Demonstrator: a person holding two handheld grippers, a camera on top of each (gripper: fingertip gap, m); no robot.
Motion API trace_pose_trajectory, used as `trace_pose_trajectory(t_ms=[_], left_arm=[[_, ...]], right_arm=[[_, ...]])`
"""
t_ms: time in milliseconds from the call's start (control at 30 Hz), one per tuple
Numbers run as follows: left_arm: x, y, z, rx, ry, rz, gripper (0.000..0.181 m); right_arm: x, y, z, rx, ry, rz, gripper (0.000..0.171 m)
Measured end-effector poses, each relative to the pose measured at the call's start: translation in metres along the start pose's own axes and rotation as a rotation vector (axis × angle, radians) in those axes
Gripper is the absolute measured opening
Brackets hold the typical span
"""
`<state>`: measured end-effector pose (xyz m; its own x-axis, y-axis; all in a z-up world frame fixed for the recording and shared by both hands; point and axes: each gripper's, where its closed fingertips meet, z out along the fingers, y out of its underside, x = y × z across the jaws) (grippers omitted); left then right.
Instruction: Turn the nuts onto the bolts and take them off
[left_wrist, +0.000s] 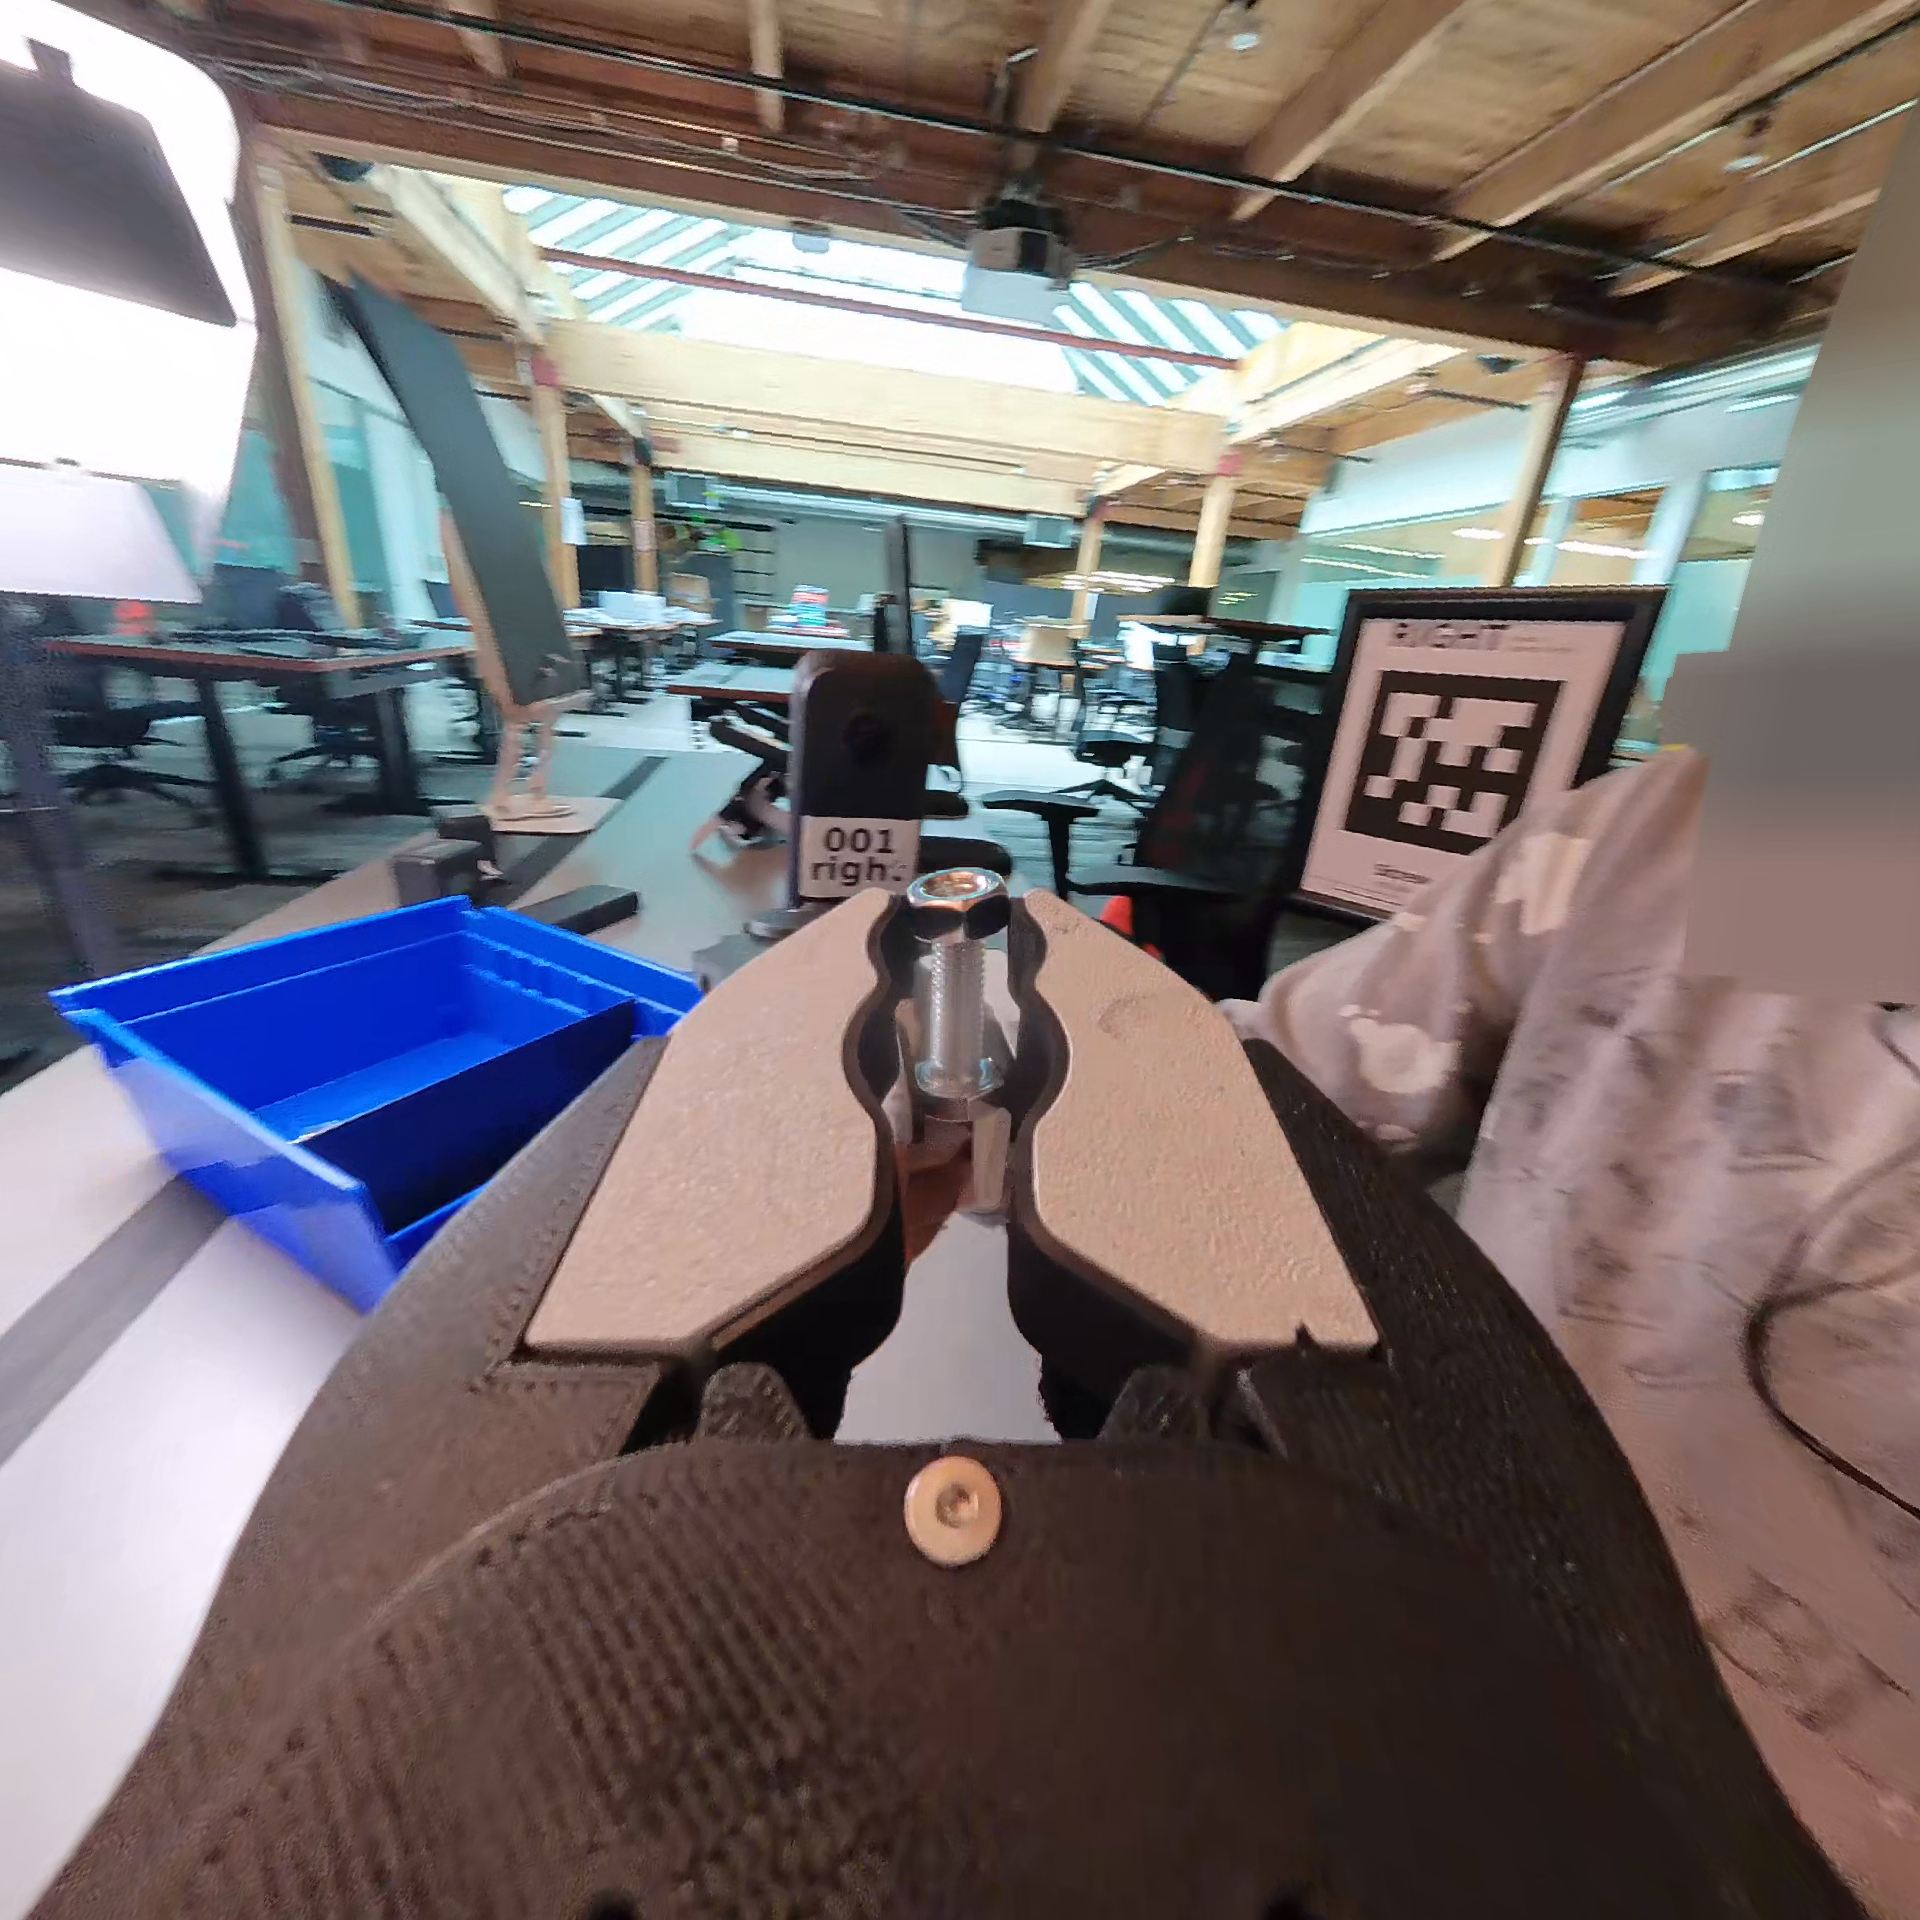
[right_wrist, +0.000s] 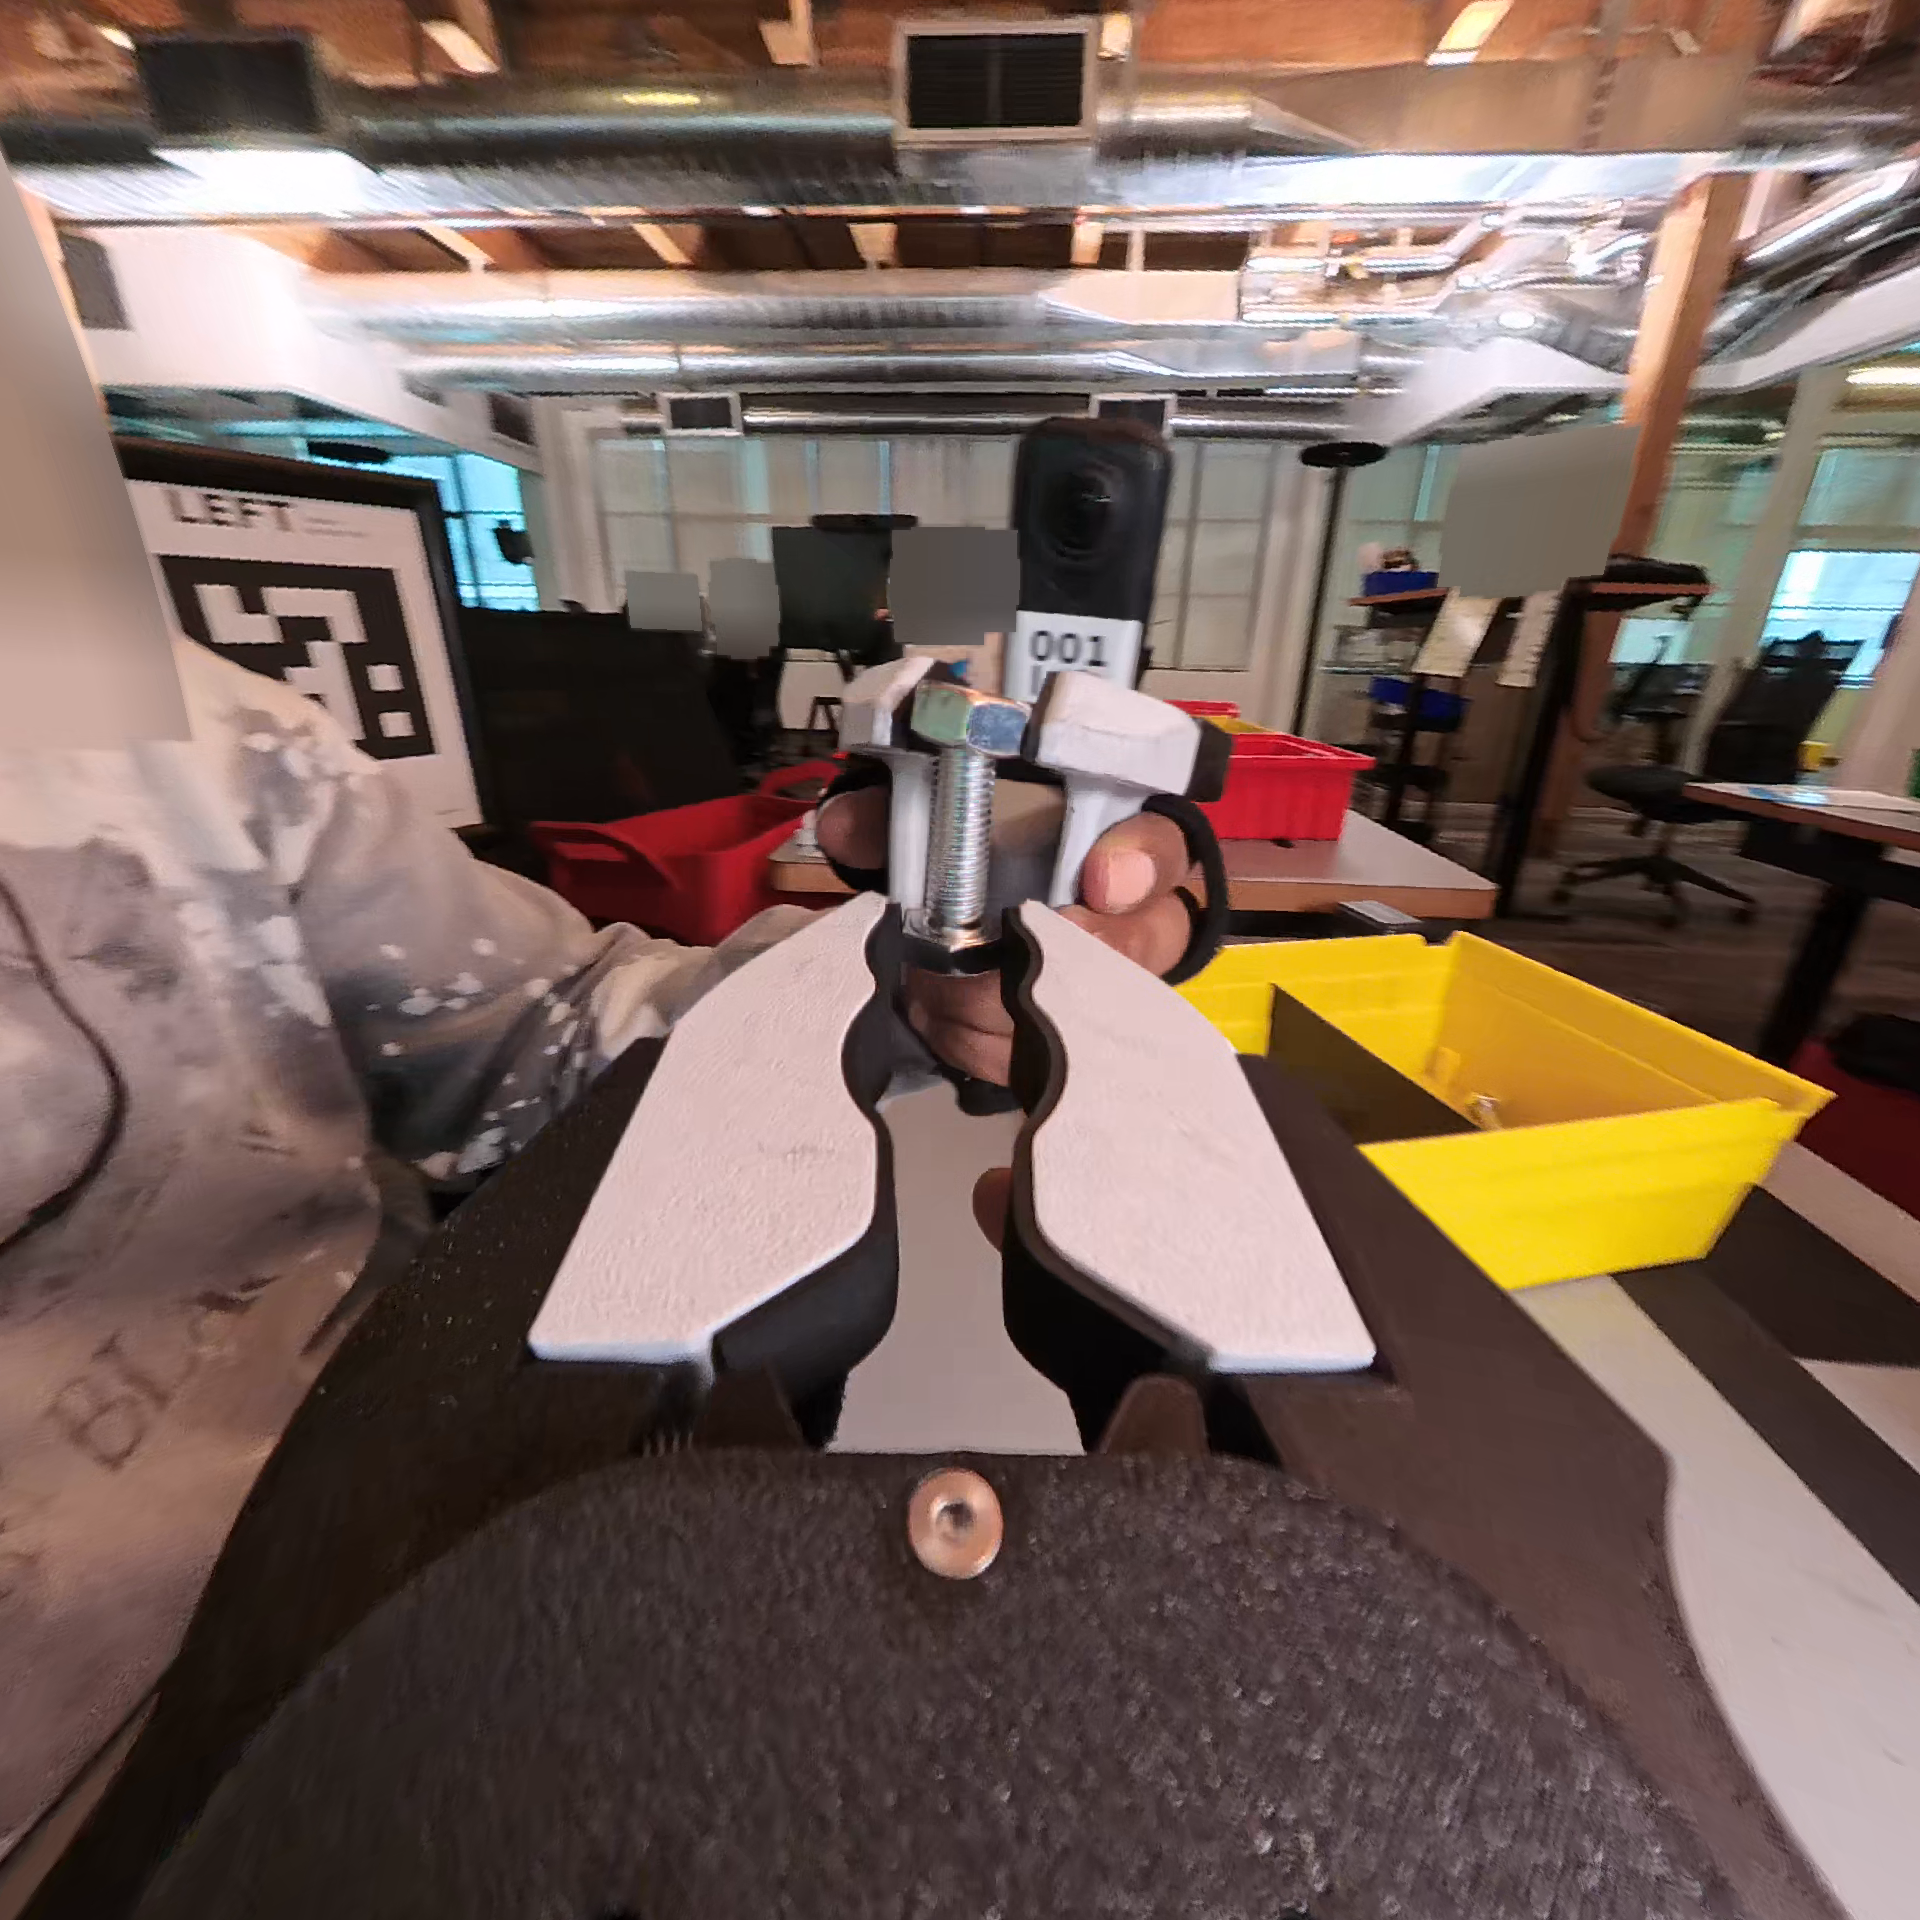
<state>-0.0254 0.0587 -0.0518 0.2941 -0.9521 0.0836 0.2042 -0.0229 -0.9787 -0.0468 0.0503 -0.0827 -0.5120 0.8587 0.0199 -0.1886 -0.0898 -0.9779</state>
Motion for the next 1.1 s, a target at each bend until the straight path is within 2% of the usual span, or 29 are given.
trace_pose_trajectory(t_ms=[233,400,600,900,1100], left_arm=[[0.011,0.009,-0.007,-0.057,0.095,0.0,0.019],[0.012,0.013,-0.013,-0.113,0.095,0.035,0.019],[0.013,0.026,-0.024,-0.275,0.048,0.131,0.018],[0.025,0.042,-0.028,-0.391,0.112,0.159,0.018],[0.016,0.046,-0.033,-0.454,0.047,0.167,0.018]], right_arm=[[-0.012,0.011,0.007,-0.065,-0.067,0.001,0.018],[-0.013,0.016,0.008,-0.1,-0.069,-0.004,0.018],[-0.013,0.031,0.009,-0.202,-0.066,-0.012,0.018],[-0.032,0.046,0.014,-0.236,-0.205,0.077,0.018],[-0.024,0.056,0.012,-0.307,-0.154,0.052,0.018]])
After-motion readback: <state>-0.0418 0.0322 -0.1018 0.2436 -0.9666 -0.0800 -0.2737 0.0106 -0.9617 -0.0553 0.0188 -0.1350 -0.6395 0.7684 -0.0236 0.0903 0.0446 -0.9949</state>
